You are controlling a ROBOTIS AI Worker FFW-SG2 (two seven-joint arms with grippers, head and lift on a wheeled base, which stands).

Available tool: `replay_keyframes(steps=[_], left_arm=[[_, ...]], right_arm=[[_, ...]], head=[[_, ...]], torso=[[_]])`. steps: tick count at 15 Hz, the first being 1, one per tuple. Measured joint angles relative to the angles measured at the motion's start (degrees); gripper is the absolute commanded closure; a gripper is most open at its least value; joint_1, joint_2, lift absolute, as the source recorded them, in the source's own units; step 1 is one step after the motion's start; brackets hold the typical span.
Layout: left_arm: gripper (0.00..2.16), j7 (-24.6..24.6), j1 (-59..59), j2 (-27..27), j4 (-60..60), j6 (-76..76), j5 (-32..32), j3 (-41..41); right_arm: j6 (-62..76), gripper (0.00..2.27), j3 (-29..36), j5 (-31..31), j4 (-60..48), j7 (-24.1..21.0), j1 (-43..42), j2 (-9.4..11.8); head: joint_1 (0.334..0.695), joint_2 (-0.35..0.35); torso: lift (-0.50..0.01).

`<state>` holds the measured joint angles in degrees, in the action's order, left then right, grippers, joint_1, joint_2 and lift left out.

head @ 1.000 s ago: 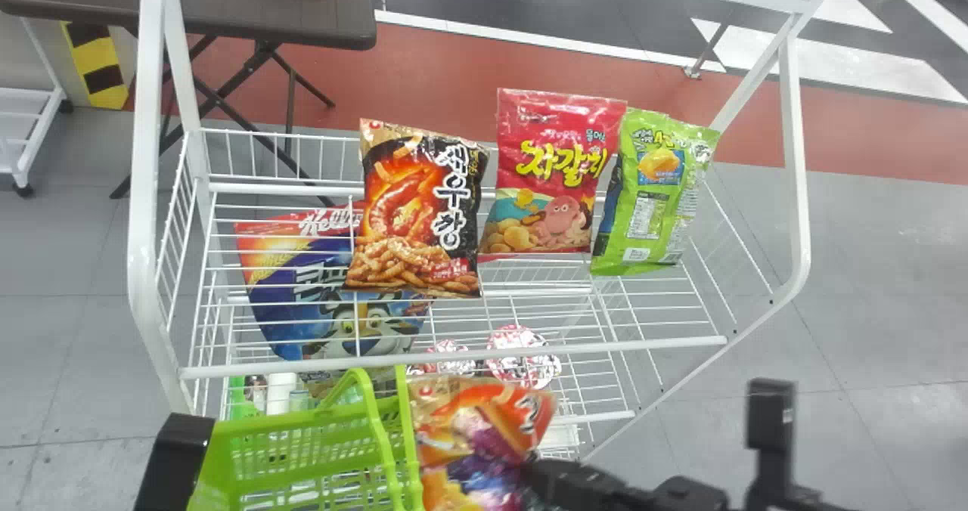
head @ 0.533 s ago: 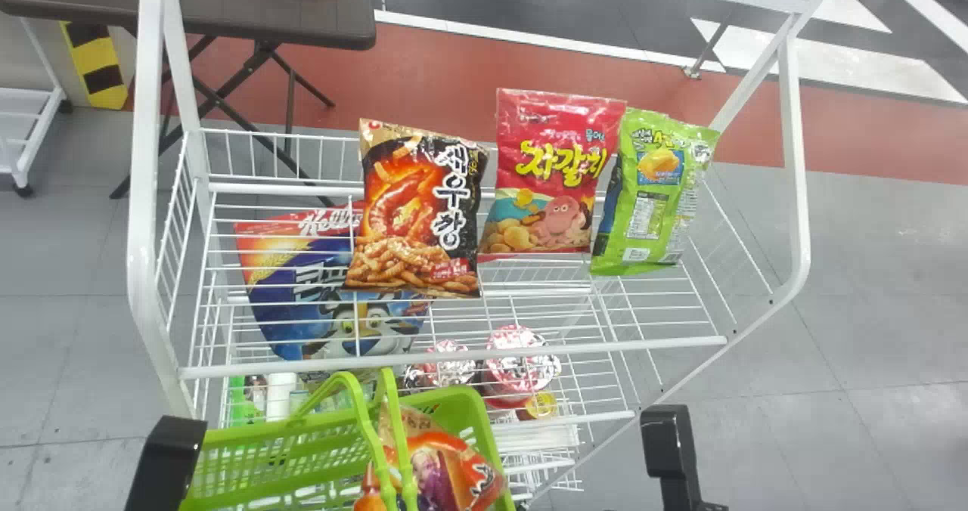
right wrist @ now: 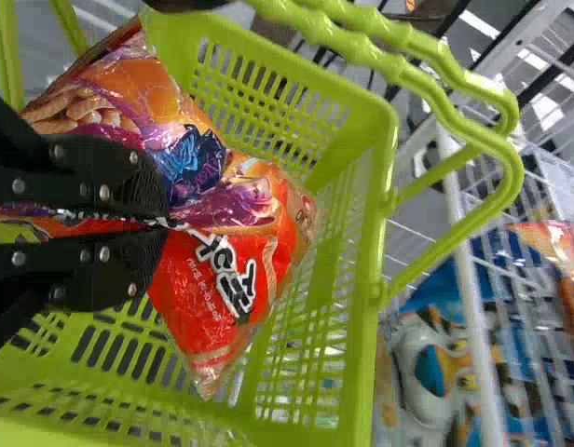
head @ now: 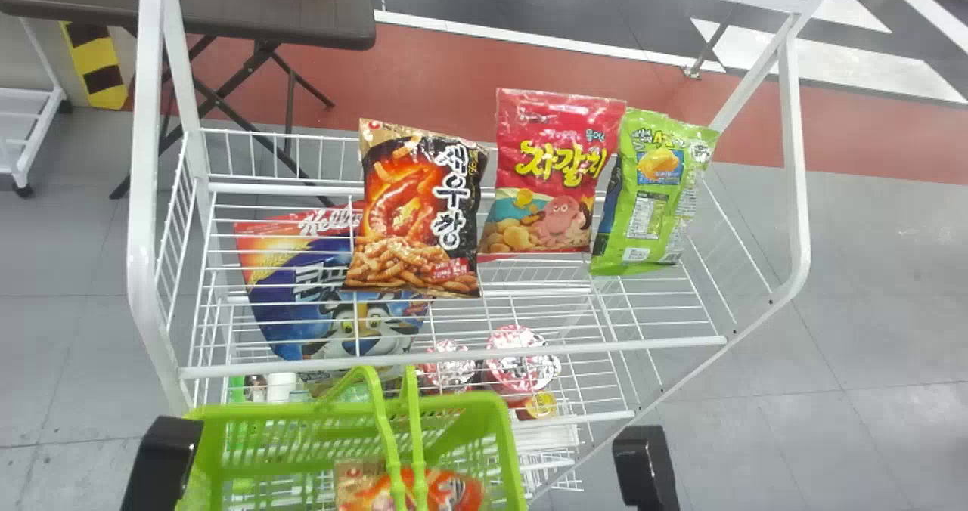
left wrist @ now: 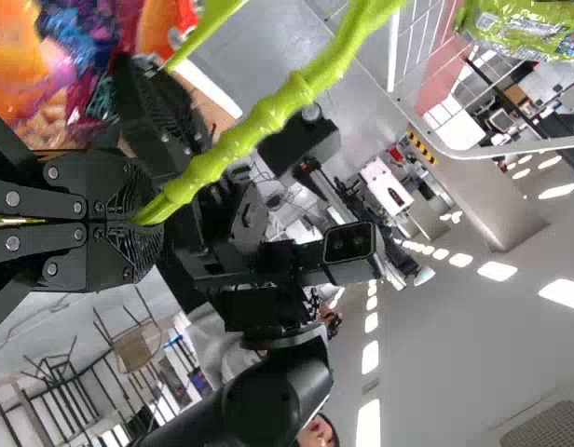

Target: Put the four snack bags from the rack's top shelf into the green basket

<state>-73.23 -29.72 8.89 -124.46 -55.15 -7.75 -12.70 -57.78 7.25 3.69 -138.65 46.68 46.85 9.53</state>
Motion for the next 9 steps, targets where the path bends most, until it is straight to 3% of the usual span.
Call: replay_keyframes(steps=[5, 9], left_arm=[[1.66, -0.54, -1.00, 0.37, -1.14, -0.61, 0.14, 0.19], [1.66, -1.14, -1.31, 0.29, -1.79, -1.56, 0.28, 0.03]], right_arm=[[17.02, 0.11, 0.18, 0.49, 2.31, -5.65, -1.37, -0.65], [33.65, 0.11, -0.67, 3.74, 6.41, -18.71, -5.52, -2.32]], head=[[0.695, -0.350], [0.695, -0.350]], torso=[[0.000], [0.000]])
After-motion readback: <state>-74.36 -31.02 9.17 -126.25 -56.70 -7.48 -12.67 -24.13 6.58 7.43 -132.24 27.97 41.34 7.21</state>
